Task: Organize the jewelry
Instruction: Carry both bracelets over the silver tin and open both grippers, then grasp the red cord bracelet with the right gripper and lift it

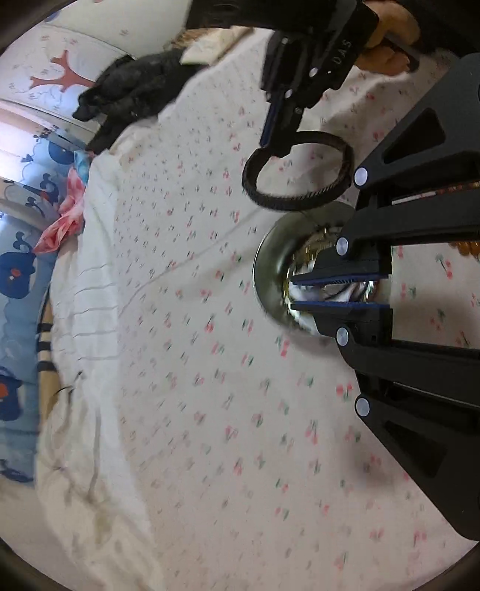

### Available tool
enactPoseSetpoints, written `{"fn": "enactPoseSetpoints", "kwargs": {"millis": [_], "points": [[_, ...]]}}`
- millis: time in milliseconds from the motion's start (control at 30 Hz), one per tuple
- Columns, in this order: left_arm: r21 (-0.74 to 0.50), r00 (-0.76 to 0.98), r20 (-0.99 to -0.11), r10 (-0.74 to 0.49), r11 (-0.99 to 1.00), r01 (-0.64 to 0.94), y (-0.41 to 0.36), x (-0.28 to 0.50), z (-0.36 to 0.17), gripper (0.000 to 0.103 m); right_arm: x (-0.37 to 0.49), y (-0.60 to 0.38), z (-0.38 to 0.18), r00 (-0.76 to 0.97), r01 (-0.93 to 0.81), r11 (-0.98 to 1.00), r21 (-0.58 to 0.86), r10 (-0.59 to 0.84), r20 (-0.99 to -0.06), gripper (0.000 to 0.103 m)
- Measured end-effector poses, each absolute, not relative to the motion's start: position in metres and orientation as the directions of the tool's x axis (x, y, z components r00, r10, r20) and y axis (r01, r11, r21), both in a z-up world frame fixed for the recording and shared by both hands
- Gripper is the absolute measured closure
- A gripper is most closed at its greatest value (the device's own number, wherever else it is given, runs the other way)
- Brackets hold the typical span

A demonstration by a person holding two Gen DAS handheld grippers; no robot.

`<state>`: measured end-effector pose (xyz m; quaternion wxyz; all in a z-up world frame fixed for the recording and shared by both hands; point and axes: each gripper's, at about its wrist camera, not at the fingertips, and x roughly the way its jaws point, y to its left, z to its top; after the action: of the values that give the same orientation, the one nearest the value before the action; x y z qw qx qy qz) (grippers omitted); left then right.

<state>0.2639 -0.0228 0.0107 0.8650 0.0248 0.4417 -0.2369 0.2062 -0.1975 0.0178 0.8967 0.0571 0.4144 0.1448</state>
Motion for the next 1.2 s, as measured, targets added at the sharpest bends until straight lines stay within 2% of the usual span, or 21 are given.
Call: {"fn": "enactPoseSetpoints", "kwargs": {"millis": [33, 100, 167, 467, 500, 533, 600, 700, 900, 1000, 1200], "points": [[-0.134, 0.518, -0.774, -0.365, 0.893, 0.429, -0.022, 0.259, 0.015, 0.084, 0.209, -0.192, 0.018, 0.617, -0.221, 0.954, 0.202, 0.297, -0.729, 0.095], [-0.107, 0.552, -0.76, -0.344, 0.903, 0.416, -0.015, 0.25, 0.025, 0.06, 0.215, -0.182, 0.018, 0.615, -0.236, 0.955, 0.181, 0.291, -0.733, 0.095], [-0.089, 0.58, -0.747, -0.324, 0.914, 0.396, -0.006, 0.243, 0.03, 0.052, 0.221, -0.169, 0.017, 0.613, -0.253, 0.956, 0.146, 0.275, -0.74, 0.095], [-0.014, 0.579, -0.774, -0.257, 0.921, 0.39, 0.004, 0.215, 0.023, 0.049, 0.236, -0.126, -0.006, 0.556, -0.326, 0.945, 0.038, 0.224, -0.8, 0.094], [-0.008, 0.563, -0.785, -0.258, 0.914, 0.407, 0.002, 0.212, 0.019, 0.049, 0.233, -0.128, -0.005, 0.569, -0.316, 0.948, 0.039, 0.222, -0.792, 0.09], [-0.008, 0.548, -0.794, -0.264, 0.906, 0.424, 0.001, 0.207, 0.016, 0.049, 0.23, -0.131, -0.001, 0.585, -0.299, 0.953, 0.04, 0.217, -0.781, 0.077], [-0.011, 0.52, -0.809, -0.276, 0.89, 0.455, -0.003, 0.198, 0.009, 0.048, 0.218, -0.145, 0.011, 0.63, -0.265, 0.962, 0.063, 0.222, -0.744, 0.064], [-0.012, 0.478, -0.833, -0.279, 0.872, 0.489, -0.004, 0.181, -0.005, 0.047, 0.195, -0.161, 0.021, 0.618, -0.282, 0.953, 0.113, 0.271, -0.738, 0.064], [-0.026, 0.431, -0.852, -0.298, 0.845, 0.534, -0.007, 0.154, -0.018, 0.047, 0.138, -0.18, -0.005, 0.421, -0.377, 0.879, 0.294, 0.445, -0.791, 0.064], [-0.04, 0.41, -0.852, -0.325, 0.822, 0.569, -0.01, 0.145, -0.019, 0.047, 0.119, -0.182, -0.016, 0.378, -0.384, 0.867, 0.316, 0.46, -0.803, 0.064], [-0.015, 0.39, -0.862, -0.323, 0.787, 0.617, -0.019, 0.135, -0.024, 0.046, 0.129, -0.166, -0.021, 0.409, -0.393, 0.88, 0.266, 0.427, -0.807, 0.064]]}}
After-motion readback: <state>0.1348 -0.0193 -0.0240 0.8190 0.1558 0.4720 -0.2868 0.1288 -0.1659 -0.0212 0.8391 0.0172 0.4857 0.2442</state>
